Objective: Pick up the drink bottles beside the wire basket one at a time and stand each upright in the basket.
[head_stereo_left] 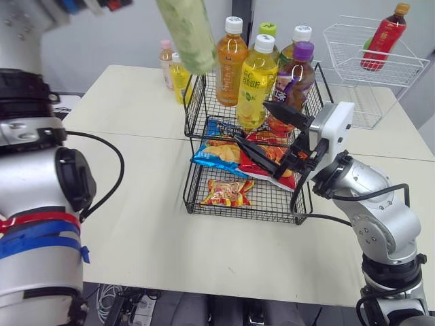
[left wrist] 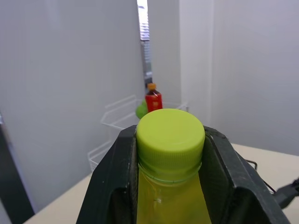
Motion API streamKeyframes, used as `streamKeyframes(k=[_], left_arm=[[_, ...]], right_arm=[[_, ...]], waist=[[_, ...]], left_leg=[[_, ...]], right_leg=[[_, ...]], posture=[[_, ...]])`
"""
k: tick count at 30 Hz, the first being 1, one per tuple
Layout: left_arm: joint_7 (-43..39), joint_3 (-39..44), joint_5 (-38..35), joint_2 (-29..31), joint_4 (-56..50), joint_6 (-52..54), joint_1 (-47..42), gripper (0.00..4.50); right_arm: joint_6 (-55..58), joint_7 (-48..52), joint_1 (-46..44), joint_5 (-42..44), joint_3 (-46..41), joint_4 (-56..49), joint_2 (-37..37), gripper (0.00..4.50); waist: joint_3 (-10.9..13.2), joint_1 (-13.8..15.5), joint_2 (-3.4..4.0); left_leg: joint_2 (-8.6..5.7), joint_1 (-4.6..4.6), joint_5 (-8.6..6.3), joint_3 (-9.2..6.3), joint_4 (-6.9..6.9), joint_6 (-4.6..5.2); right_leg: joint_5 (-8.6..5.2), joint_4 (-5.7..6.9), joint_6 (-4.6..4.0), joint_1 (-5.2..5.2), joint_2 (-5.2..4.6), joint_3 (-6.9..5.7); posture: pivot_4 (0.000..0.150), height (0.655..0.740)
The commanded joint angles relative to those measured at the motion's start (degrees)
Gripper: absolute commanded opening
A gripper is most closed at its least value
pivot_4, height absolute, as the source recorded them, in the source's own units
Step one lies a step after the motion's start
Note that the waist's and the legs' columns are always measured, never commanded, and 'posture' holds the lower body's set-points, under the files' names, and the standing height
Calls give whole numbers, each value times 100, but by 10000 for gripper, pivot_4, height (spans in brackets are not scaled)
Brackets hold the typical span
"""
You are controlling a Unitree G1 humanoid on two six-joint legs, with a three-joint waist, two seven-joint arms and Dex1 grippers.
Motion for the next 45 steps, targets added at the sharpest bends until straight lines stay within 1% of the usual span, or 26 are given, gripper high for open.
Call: streamKeyframes(k=[1,5,11,13,15,18,19,21,22,25,27,29,32,35,37,40,45], left_arm=[[65,-120,148,-131,-220,-312,121,13553],[201,-262,296,-486,-174,-586,397,13553],[255,-320,515,-703,234,-916,441,13553],[173,-345,557,-676,342,-988,455,20729],[75,-337,526,-661,389,-964,449,25453],[25,-315,519,-633,435,-934,434,34607],[54,-279,536,-577,450,-970,433,36898],[113,-215,545,-508,442,-995,443,43498],[235,-90,486,-445,392,-932,461,44657],[562,267,301,-223,45,-686,686,44657],[710,476,214,-23,-343,-554,1044,44657],[873,798,242,347,-767,-716,1651,44657],[1089,1113,481,899,-1227,-1053,2681,44657],[1238,1448,546,1196,-1572,-1331,3794,44657],[1356,1773,480,1180,-1790,-1545,4560,44657],[1639,2165,374,963,-1948,-1813,5374,44657],[2012,2379,558,471,-2164,-2670,6647,44657]], right_arm=[[-150,-117,25,-57,-166,-320,1,45000],[-111,-204,69,-65,-160,-391,-1,45000],[-57,-299,120,-72,-155,-484,-8,45000],[-41,-328,140,-65,-165,-507,-23,45000],[-31,-350,150,-59,-167,-519,-32,45000],[-21,-372,152,-55,-163,-524,-32,45000],[-24,-371,156,-54,-164,-522,-35,45000],[-38,-365,177,-52,-167,-525,-45,45000],[-49,-353,171,-51,-174,-504,-51,45000],[-63,-319,134,-32,-198,-453,-72,45000],[-62,-275,117,25,-233,-450,-89,45000],[12,-177,45,224,-432,-401,-162,45000],[289,-92,-124,857,-1037,-245,-348,45000],[352,134,-217,1191,-1511,-36,-717,45000],[273,333,-219,1232,-1792,225,-1008,45000],[56,611,-133,1150,-2140,690,-1363,45000],[-778,1222,403,587,-2620,2078,-1832,45000]], waist=[[0,-9,1],[1,-7,1],[1,-4,2],[1,-4,1],[1,-5,2],[1,-3,2],[1,-3,2],[1,-10,2],[1,-11,2],[1,-20,2],[0,-24,3],[-1,-26,5],[-1,-43,6],[-1,-20,6],[-1,17,6],[-2,80,5],[-5,126,2]], left_leg=[[0,0,0,0,0,0],[0,1,3,1,-1,-4],[0,-1,2,3,-1,-4],[0,1,3,3,-1,-4],[0,4,3,4,0,-4],[0,6,4,4,0,-4],[0,6,4,5,0,-4],[0,6,4,5,0,-3],[0,6,4,5,0,-3],[1,9,4,5,0,-4],[1,11,4,4,-1,-4],[1,15,4,6,-1,-4],[1,23,6,8,-1,-8],[1,26,7,7,-2,-8],[2,26,6,5,-3,-8],[2,22,6,2,-3,-6],[2,24,4,4,-7,-4]], right_leg=[[0,0,0,0,0,0],[-1,4,-2,-3,0,2],[-1,1,-2,-4,0,3],[-1,3,-2,-3,0,3],[-1,6,-2,-2,0,4],[-1,11,-2,-2,0,5],[-1,11,-2,-2,0,5],[-1,12,-2,-2,0,5],[-1,12,-2,-2,0,5],[-2,14,-4,-2,0,6],[-2,16,-4,-2,0,7],[-2,19,-4,0,0,10],[-2,23,-5,2,-1,15],[-2,26,-6,3,-1,16],[-2,21,-6,6,-3,13],[-2,14,-6,9,-6,8],[-1,0,-5,16,-8,7]], posture=[[1500,7400],[1500,7400],[1500,7400],[1500,7400],[1500,7400],[1500,7400],[1500,7400],[1500,7400],[1500,7400],[1500,7400],[1500,7400],[1500,7400],[1500,7400],[1500,7400],[1500,7400],[1500,7400],[1500,7400]])
